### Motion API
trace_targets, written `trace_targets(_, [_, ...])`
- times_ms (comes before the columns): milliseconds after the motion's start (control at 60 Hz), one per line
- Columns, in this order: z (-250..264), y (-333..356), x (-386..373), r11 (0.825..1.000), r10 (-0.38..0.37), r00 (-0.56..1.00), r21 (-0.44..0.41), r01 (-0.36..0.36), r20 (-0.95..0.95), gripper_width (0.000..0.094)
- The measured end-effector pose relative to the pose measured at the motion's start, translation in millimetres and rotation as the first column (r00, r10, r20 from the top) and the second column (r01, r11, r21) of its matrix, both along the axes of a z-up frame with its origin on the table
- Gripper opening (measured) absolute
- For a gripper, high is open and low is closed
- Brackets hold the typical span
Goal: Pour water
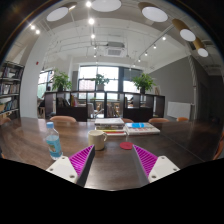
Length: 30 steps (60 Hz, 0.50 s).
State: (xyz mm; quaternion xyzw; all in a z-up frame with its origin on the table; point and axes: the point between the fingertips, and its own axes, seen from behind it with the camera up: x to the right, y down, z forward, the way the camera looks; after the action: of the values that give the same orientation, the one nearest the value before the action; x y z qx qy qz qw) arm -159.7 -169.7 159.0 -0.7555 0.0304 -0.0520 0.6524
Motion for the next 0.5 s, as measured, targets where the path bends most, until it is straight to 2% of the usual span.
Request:
trace_targets(100, [3,6,-22,0.998,0.067,0.998,-0.01,-0.067,-0.001,0.0756])
trace_targets(133, [-16,13,-56,0.995,0.1,0.995,-0.012,-0.1,-0.013,0.076])
trace_targets(267, [-38,39,-149,0.98,0.199,0.979,0.002,-0.199,-0.041,0.0766])
trace_targets(500, [-58,94,-239,0.963,0.268,0.961,0.009,-0.268,-0.068,0.0767])
